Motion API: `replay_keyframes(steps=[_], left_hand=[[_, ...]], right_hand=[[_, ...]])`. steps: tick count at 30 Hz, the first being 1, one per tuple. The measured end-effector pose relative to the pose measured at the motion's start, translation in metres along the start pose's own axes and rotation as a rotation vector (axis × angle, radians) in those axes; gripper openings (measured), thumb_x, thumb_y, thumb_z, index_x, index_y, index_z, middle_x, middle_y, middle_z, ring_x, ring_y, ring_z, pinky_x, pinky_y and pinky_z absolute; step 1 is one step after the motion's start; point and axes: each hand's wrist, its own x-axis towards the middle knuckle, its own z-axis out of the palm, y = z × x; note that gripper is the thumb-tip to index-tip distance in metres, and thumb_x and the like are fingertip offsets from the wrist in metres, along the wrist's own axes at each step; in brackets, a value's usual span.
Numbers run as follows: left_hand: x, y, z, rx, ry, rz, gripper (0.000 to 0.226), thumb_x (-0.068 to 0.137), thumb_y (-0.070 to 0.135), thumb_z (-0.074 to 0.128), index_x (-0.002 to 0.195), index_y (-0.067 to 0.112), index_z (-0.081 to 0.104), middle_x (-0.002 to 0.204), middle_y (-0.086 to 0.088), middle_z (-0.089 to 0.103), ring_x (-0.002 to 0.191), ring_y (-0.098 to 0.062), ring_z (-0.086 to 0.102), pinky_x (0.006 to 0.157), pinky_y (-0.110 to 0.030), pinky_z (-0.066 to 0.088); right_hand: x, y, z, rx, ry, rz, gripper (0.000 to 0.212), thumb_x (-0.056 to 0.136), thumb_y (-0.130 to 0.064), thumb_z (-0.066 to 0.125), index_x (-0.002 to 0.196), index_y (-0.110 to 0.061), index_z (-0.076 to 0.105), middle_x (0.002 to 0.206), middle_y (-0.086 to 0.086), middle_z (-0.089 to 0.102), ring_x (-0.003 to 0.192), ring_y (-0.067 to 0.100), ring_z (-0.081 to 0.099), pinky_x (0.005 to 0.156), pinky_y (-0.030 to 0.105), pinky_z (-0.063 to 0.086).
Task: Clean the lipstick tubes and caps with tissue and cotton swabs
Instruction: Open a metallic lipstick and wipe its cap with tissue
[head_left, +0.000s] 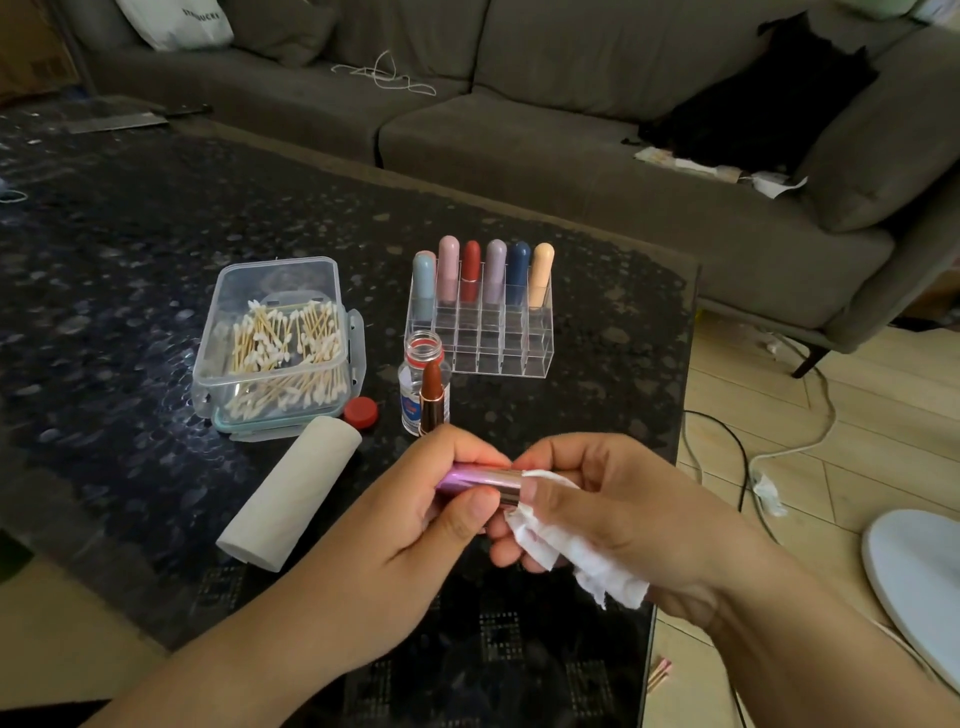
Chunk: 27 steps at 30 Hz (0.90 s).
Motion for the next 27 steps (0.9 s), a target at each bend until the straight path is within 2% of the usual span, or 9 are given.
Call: replay_keyframes(steps=[4,7,9,12,16,19,22,25,27], left_hand=[[0.001,0.000,0.001,-0.163,0.038,-0.086,0.030,0.083,0.051,0.053,0.102,0.029,0.059,0.081,0.002,0.067,0.074,-0.006,0.063,0.070,-0.022,0.050],[0.007,-0.002,0.005,-0.336,0.126,-0.296,0.047,0.078,0.070,0.050,0.089,0.026,0.063,0.064,-0.007,0.061,0.053,-0.015,0.051,0.054,-0.028,0.042],[0.009,-0.004,0.005,-0.315,0.110,-0.342,0.043,0.086,0.060,0.045,0.083,0.020,0.060,0.058,-0.001,0.052,0.051,-0.014,0.042,0.054,-0.029,0.037],[0.008,-0.002,0.002,-0.310,0.075,-0.252,0.021,0.085,0.043,0.052,0.085,0.025,0.063,0.064,0.005,0.055,0.061,-0.010,0.048,0.061,-0.023,0.042],[0.005,-0.001,-0.004,-0.389,0.055,-0.230,0.015,0.081,0.035,0.062,0.091,0.024,0.066,0.080,-0.001,0.067,0.075,-0.012,0.061,0.069,-0.021,0.049],[0.009,0.005,0.000,-0.441,0.087,-0.351,0.036,0.090,0.042,0.053,0.091,0.008,0.062,0.073,-0.018,0.062,0.062,-0.019,0.056,0.056,-0.023,0.047],[0.010,0.003,0.003,-0.296,0.085,-0.348,0.038,0.083,0.052,0.046,0.080,0.018,0.061,0.060,-0.002,0.055,0.055,-0.012,0.047,0.054,-0.022,0.041],[0.009,0.002,0.000,-0.251,0.082,-0.268,0.018,0.079,0.034,0.055,0.087,0.019,0.061,0.069,0.008,0.062,0.066,-0.007,0.056,0.065,-0.018,0.047],[0.008,0.001,-0.001,-0.251,0.092,-0.265,0.023,0.078,0.034,0.057,0.091,0.016,0.061,0.072,0.006,0.066,0.069,-0.007,0.060,0.067,-0.018,0.049]], right_hand=[[-0.003,-0.005,0.006,-0.073,0.120,-0.088,0.014,0.088,0.001,0.058,0.076,-0.005,0.062,0.065,0.008,0.070,0.059,0.015,0.068,0.053,0.018,0.049],[-0.004,-0.006,0.007,-0.378,0.218,-0.144,0.012,0.087,-0.009,0.061,0.077,-0.013,0.065,0.065,0.000,0.072,0.051,0.010,0.062,0.046,0.018,0.046],[-0.004,-0.005,0.007,-0.509,0.252,-0.163,0.009,0.085,-0.011,0.063,0.079,-0.017,0.066,0.066,-0.005,0.072,0.050,0.008,0.060,0.048,0.019,0.048],[-0.003,-0.004,0.007,-0.414,0.248,-0.173,0.010,0.086,-0.004,0.061,0.082,-0.012,0.065,0.064,-0.001,0.071,0.053,0.005,0.063,0.052,0.015,0.049],[-0.002,-0.005,0.004,-0.257,0.209,-0.132,0.008,0.087,0.001,0.059,0.083,-0.004,0.064,0.062,0.004,0.070,0.054,0.007,0.064,0.051,0.014,0.048],[-0.002,-0.004,0.003,-0.352,0.221,-0.152,0.009,0.085,0.000,0.062,0.081,-0.008,0.065,0.061,0.000,0.070,0.053,0.005,0.063,0.050,0.014,0.047],[-0.001,-0.003,0.005,-0.422,0.222,-0.154,0.010,0.084,-0.002,0.063,0.082,-0.011,0.066,0.066,0.001,0.072,0.059,0.010,0.067,0.058,0.020,0.055],[0.000,-0.003,0.002,-0.356,0.206,-0.120,0.008,0.085,-0.003,0.062,0.087,-0.010,0.066,0.067,0.003,0.072,0.061,0.011,0.068,0.060,0.020,0.056],[0.000,-0.002,0.000,-0.349,0.201,-0.108,0.009,0.086,-0.003,0.061,0.086,-0.010,0.066,0.065,0.001,0.071,0.059,0.009,0.066,0.057,0.018,0.053]])
